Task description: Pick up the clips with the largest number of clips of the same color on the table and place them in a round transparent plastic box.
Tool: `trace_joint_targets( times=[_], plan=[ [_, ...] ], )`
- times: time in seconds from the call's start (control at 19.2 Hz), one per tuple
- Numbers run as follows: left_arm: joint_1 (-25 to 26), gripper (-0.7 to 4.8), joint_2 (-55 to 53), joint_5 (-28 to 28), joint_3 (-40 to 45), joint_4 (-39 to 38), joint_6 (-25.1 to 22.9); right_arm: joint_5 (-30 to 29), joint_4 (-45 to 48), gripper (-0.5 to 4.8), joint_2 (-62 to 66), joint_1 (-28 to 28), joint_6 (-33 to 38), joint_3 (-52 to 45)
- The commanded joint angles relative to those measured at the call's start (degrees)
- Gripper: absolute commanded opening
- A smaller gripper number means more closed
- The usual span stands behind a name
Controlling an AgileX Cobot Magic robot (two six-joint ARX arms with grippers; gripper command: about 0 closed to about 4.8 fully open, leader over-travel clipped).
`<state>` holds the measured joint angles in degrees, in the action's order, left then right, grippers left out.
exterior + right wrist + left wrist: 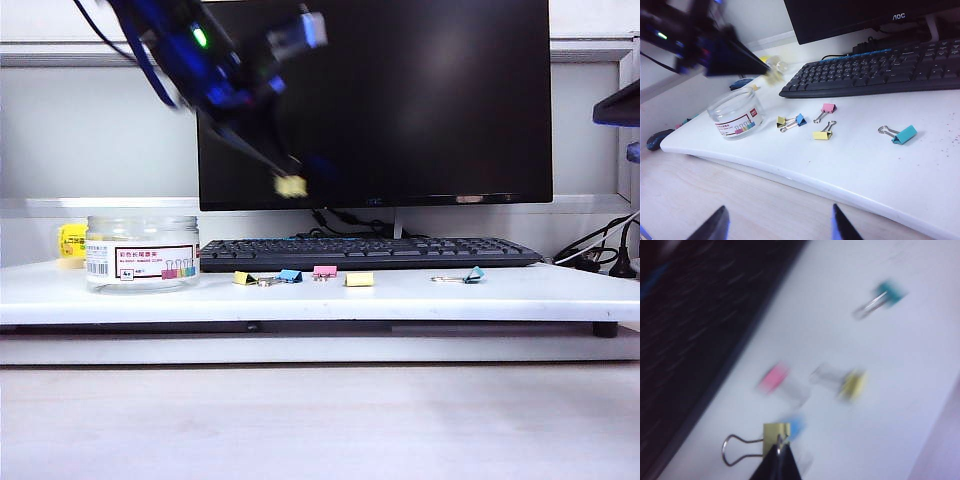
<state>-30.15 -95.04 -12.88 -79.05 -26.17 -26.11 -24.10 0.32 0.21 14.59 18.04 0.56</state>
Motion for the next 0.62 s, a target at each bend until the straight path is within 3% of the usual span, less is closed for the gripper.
trace_joint_targets(
  times=[0.05, 0.26, 0.52, 0.62],
  plan=[
    [1.0, -0.06, 3.2, 6.7, -0.1, -8.2, -0.1, -0.3, 0.7, 2.64, -0.1, 0.0, 0.2, 0.2],
    [2.4, -0.06, 4.5, 15.0, 0.0, -14.5, 0.2, -1.7, 0.8, 2.64, -0.1, 0.0, 0.2, 0.2],
    [6.4, -0.06, 4.7, 15.1, 0.0, -16.8, 1.5, -3.1, 0.7, 2.64, -0.1, 0.0, 0.2, 0.2],
    [7.7, -0.06, 4.7, 11.6, 0.0, -16.9, 1.5, -3.1, 0.6, 2.64, -0.1, 0.0, 0.2, 0.2]
  ],
)
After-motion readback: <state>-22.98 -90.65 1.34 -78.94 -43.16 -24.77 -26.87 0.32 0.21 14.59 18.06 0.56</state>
